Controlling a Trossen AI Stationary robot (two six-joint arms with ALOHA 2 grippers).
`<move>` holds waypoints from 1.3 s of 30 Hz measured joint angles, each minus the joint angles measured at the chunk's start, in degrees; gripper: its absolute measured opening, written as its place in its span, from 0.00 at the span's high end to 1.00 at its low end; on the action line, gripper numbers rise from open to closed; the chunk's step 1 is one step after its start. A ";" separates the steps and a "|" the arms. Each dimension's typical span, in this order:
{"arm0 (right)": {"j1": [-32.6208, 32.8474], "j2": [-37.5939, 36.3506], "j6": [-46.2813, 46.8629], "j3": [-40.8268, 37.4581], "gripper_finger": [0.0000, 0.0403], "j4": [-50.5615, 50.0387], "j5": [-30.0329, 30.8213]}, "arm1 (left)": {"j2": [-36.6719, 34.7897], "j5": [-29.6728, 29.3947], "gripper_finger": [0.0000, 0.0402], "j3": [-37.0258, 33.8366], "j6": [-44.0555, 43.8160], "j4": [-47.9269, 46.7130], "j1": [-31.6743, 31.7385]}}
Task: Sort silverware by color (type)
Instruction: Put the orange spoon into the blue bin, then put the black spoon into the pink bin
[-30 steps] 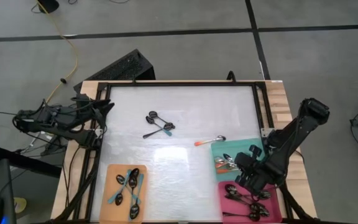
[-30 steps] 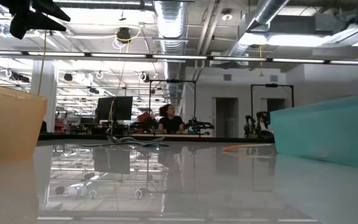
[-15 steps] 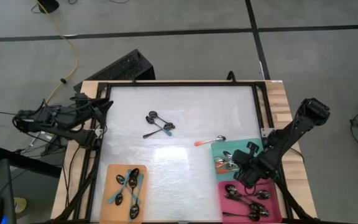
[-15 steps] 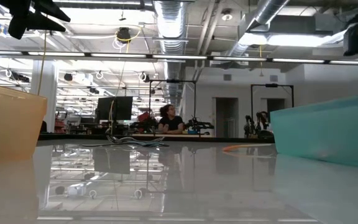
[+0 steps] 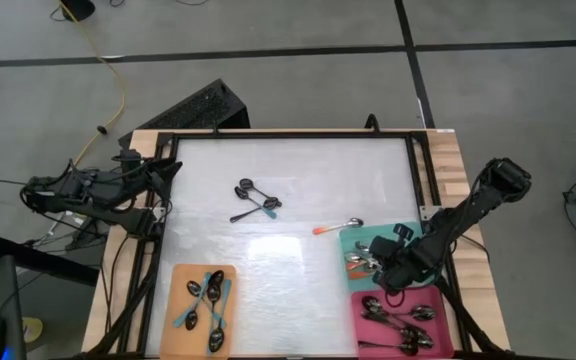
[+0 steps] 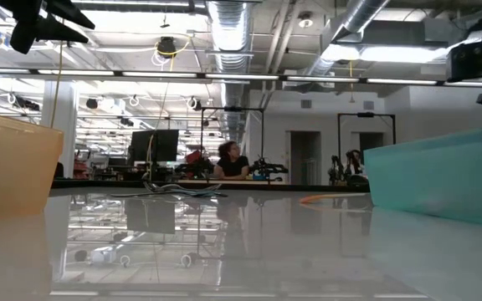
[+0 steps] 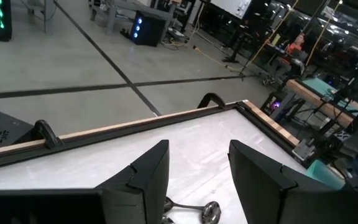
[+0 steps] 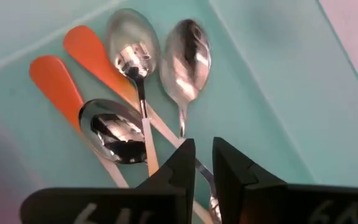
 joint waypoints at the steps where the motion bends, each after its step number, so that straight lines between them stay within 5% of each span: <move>1: 0.01 0.00 -0.13 0.00 0.84 0.11 -0.01 | -0.01 0.00 0.62 0.00 -0.03 0.00 0.01; 9: -1.13 0.00 -4.02 0.86 0.82 7.03 1.64 | -0.01 0.01 0.62 0.00 -2.66 -0.05 0.02; 20: -10.40 -0.02 -34.99 12.64 0.82 12.76 2.91 | -0.02 -0.28 0.62 0.02 -6.22 -1.49 0.02; 27: -19.52 -0.04 -56.26 15.02 0.81 27.56 4.42 | 0.00 -0.54 0.62 0.02 -9.44 -3.05 0.01; 39: -35.90 9.98 -71.98 15.04 0.56 57.04 -9.92 | -0.02 -0.83 0.62 0.02 -14.53 -6.02 0.00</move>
